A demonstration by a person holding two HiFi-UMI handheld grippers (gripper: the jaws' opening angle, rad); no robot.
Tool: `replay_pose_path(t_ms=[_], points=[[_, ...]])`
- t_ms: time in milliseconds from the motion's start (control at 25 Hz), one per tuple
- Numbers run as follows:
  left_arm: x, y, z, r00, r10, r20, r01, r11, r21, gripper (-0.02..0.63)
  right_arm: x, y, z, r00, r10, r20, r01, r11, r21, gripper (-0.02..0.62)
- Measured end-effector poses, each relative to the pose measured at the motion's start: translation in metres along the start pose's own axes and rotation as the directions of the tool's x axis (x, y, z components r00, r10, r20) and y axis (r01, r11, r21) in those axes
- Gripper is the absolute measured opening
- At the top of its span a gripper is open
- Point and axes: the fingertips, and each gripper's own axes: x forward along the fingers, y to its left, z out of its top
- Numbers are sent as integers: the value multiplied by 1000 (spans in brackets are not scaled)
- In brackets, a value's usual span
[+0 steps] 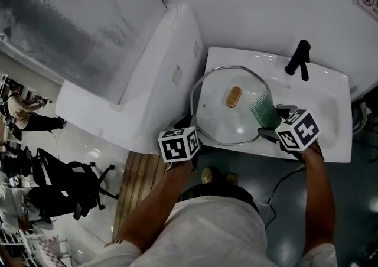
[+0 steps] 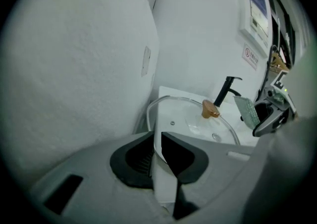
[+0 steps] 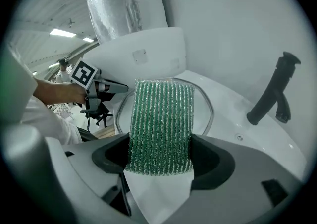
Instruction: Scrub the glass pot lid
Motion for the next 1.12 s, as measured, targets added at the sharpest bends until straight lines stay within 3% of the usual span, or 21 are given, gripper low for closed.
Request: replay_pose_path(t_ms=[240,560,720,920,1120], points=[[-28,-29,42,984,-116,133,111,993,45,41,-28,12,46,989,-32,142,39,998,-47,348],[-79,-71,110,903,-271,333,217,957,192,41,-67,34,107,920,-36,390,57,997,-44,348],[-105,-88,133,851,-334,405,238,933,271,41,-84,44,127,867,-30,498,59,997,-44,348],[-132,-110,152,779,-423,463,268,892,365,41,-108,59,149,779,-2,628,44,998,-52,348],[-149,-121,162,722,-481,498,293,864,410,40,-126,71,163,688,14,726,42,997,-59,348]])
